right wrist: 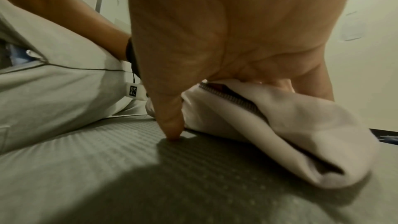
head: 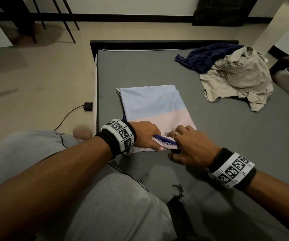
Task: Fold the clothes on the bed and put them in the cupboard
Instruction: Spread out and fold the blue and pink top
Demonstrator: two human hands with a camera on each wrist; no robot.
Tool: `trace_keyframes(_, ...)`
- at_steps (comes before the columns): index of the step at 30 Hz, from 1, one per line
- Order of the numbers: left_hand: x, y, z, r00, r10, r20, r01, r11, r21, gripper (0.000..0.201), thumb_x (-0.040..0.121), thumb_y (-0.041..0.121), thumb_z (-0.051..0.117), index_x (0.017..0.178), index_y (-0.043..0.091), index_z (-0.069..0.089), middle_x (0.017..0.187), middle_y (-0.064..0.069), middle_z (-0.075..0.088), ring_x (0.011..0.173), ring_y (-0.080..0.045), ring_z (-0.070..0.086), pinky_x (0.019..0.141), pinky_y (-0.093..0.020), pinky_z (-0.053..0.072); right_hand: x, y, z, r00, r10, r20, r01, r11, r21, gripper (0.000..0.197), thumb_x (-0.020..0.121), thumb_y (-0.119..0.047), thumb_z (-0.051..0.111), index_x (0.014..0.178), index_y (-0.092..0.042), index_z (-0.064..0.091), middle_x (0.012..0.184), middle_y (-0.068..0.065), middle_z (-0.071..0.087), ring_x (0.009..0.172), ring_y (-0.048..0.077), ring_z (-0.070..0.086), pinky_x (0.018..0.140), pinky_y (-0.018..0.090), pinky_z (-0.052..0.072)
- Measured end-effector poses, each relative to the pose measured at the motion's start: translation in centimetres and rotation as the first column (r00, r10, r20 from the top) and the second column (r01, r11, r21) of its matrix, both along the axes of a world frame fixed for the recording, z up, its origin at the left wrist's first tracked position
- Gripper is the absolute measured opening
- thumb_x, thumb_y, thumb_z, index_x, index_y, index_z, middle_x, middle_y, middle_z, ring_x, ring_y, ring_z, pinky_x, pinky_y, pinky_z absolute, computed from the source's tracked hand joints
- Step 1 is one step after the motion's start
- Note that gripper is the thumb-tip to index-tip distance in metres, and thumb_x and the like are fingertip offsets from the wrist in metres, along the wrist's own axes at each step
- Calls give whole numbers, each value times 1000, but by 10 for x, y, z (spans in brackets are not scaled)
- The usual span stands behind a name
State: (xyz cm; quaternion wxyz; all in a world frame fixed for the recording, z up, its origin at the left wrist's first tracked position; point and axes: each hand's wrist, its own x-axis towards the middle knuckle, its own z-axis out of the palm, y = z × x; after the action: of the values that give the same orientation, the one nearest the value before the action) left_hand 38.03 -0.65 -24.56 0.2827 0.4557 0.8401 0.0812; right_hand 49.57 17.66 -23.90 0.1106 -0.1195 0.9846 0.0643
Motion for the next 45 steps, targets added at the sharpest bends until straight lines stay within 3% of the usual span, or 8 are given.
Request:
trace_keyframes(9, -1, 0, 13, 998, -7, -61, 10, 999, 47, 49, 96, 58, 49, 112, 16, 68, 99, -4, 68, 84, -19, 61, 79, -34, 51, 3, 9, 1, 995, -31, -93, 9, 975, -223, 38, 89, -35, 70, 121, -16, 68, 126, 9, 64, 93, 21, 62, 76, 26, 48)
trace_keyframes(13, -5, -1, 23, 998, 64, 16, -65, 996, 68, 47, 99, 55, 46, 89, 13, 64, 76, 0, 60, 65, -13, 51, 63, -27, 39, -9, 20, 16, 998, -62, 25, 67, 952, -300, 20, 90, -27, 64, 110, -22, 62, 101, 4, 68, 77, 21, 57, 66, 28, 43)
trace_keyframes(19, -15, -9, 30, 982, 178, 58, -179, 984, 8, 68, 94, 70, 37, 81, 9, 64, 81, 0, 65, 76, -19, 60, 73, -29, 45, -37, 36, 57, 919, -17, 393, 192, 892, -409, 39, 81, 1, 52, 100, -33, 54, 90, -14, 61, 83, 6, 59, 68, 16, 44)
trace_keyframes(23, -34, -12, 30, 974, 222, -47, -220, 975, 30, 67, 96, 68, 32, 73, 11, 60, 76, 1, 61, 72, -18, 57, 66, -26, 40, -70, 42, 67, 921, -38, 388, 223, 867, -446, 24, 74, -9, 46, 75, -30, 58, 76, -15, 60, 72, -3, 56, 65, 11, 40)
trace_keyframes(26, -59, -11, 27, 965, 218, -145, -217, 976, 19, 65, 97, 66, 32, 81, 10, 62, 82, -3, 60, 78, -23, 56, 69, -31, 36, -103, 44, 59, 939, -94, 329, 223, 898, -379, 29, 79, 0, 47, 67, -24, 59, 75, -8, 62, 72, 9, 57, 69, 26, 44)
trace_keyframes(33, -117, -4, 17, 888, 270, -371, -288, 958, 9, 54, 95, 67, 38, 87, 18, 57, 89, -6, 60, 82, -27, 54, 73, -34, 41, -159, 35, 39, 978, -149, 145, 179, 958, -225, 19, 84, -5, 48, 82, -19, 60, 88, 8, 64, 88, 35, 61, 80, 41, 51)
trace_keyframes(42, -126, 12, 19, 754, 259, -604, -322, 947, 4, 25, 99, 30, 51, 120, 21, 60, 120, -7, 58, 114, -31, 53, 94, -46, 43, -181, 41, 17, 973, -219, -75, 207, 968, -146, 25, 98, -21, 44, 112, -14, 65, 111, 16, 68, 97, 37, 62, 79, 36, 47)
trace_keyframes(45, -113, 19, 23, 694, 278, -664, -273, 955, 116, 41, 89, 15, 59, 128, 25, 55, 129, -5, 48, 121, -30, 44, 107, -57, 31, -167, 40, 15, 957, -174, -232, 148, 981, -124, 35, 100, -30, 44, 129, -18, 59, 127, 10, 58, 110, 33, 57, 91, 43, 48)
